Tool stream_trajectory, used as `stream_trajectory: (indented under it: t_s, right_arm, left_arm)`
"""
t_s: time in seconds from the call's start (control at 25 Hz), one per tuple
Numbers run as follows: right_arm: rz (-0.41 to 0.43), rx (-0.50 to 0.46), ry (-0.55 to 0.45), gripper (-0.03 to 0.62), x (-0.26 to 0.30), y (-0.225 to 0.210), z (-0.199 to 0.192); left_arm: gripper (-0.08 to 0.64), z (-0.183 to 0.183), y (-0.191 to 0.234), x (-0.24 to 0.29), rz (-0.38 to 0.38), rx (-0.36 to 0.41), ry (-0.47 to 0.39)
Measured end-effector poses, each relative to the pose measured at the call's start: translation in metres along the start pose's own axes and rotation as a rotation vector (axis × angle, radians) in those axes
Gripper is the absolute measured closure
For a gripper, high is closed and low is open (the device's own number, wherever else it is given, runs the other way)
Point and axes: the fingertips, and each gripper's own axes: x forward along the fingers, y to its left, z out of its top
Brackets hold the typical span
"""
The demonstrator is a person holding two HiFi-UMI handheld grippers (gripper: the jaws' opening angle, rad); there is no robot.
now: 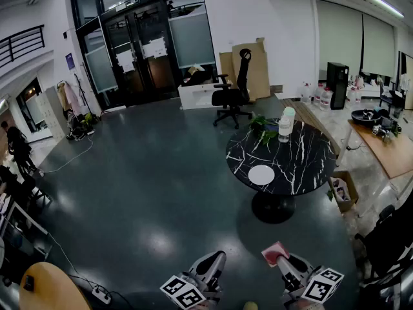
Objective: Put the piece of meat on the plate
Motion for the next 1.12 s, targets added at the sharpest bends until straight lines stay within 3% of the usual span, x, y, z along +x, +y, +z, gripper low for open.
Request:
stream_trajectory:
  t_s: [0.68, 0.96, 1.12]
  right_arm:
    - [-0.031, 0.031, -0.005, 0.509, 0.045, -0.084, 0.047]
    - [-0.092, 0.036, 0.009, 0.509, 0.101, -0.140, 0.074]
    - [-0.117, 0.018, 0.014, 0.509, 0.148, -0.173, 0.098]
  left_arm:
    - [0.551, -0.013, 0.057, 0.094, 0.012, -0.022, 0.008]
    - [0.551, -0.017, 0.129, 0.172, 0.016, -0.107, 0.010]
    - [0.551, 0.000, 0.163, 0.232, -0.034, -0.079, 0.022]
